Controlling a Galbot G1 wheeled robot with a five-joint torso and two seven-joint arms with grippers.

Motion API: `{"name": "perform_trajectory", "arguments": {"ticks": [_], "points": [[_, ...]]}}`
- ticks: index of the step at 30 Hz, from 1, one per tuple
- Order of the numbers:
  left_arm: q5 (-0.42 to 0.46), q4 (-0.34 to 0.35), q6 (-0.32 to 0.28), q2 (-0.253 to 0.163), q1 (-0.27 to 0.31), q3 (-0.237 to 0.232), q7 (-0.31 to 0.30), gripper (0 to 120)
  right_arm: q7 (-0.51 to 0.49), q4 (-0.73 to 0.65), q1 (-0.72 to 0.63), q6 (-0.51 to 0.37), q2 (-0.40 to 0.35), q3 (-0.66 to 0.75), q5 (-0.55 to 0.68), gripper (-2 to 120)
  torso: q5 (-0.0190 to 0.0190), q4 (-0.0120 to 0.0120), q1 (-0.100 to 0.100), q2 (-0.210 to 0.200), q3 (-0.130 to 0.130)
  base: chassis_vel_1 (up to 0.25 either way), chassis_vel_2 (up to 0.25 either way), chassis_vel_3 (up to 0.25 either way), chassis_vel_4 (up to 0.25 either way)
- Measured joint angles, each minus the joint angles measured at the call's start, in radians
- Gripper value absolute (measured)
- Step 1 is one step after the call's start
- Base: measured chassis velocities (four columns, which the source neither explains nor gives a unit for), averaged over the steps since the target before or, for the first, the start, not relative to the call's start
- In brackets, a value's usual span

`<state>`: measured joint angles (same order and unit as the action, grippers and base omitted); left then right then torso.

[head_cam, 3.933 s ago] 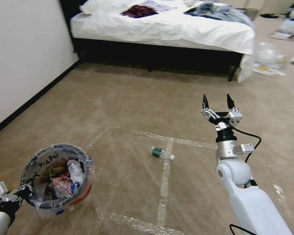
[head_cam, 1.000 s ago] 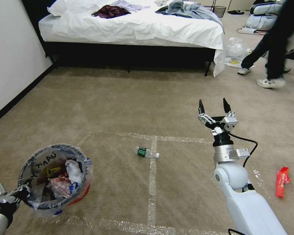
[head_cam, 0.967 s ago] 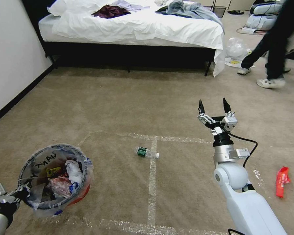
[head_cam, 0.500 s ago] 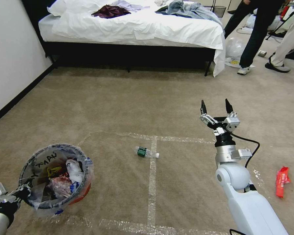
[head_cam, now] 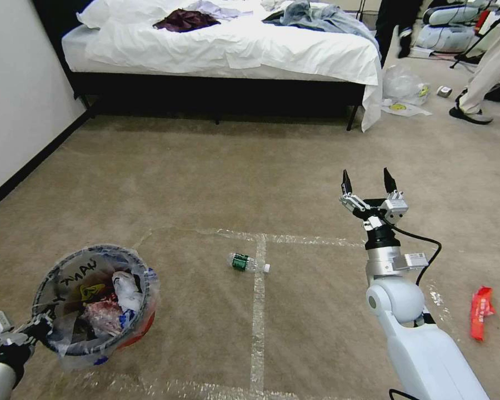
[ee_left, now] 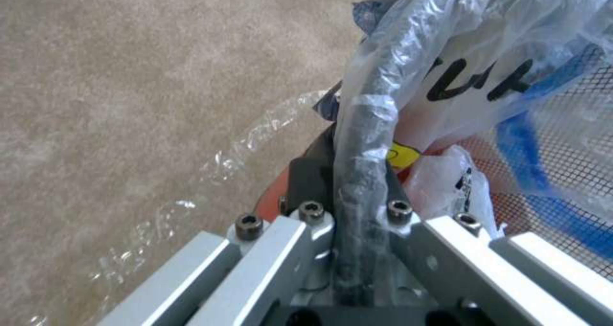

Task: Pick up the trash bin and place the garbage on the floor into it.

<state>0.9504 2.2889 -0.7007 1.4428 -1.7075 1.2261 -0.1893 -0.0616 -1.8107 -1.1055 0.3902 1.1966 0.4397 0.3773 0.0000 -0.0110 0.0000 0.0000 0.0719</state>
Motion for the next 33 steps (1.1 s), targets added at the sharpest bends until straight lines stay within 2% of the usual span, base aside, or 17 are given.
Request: {"name": "perform_trajectory", "arguments": {"ticks": [19,33], "points": [[-0.005,0.000,0.004,0.005,-0.005,0.001,0.009,0,0.000,0.000,-0.003,0.003,0.002,-0.005,-0.007,100,0.0000,-0.0001,0.000,0.000,0.000,-0.061,0.060,0.062,-0.062],[-0.008,-0.001,0.005,0.006,0.000,-0.001,0.012,0,0.006,-0.001,-0.005,0.012,-0.001,-0.004,-0.006,100,0.0000,-0.0001,0.000,0.000,0.000,0.000,0.000,0.000,0.000]]}}
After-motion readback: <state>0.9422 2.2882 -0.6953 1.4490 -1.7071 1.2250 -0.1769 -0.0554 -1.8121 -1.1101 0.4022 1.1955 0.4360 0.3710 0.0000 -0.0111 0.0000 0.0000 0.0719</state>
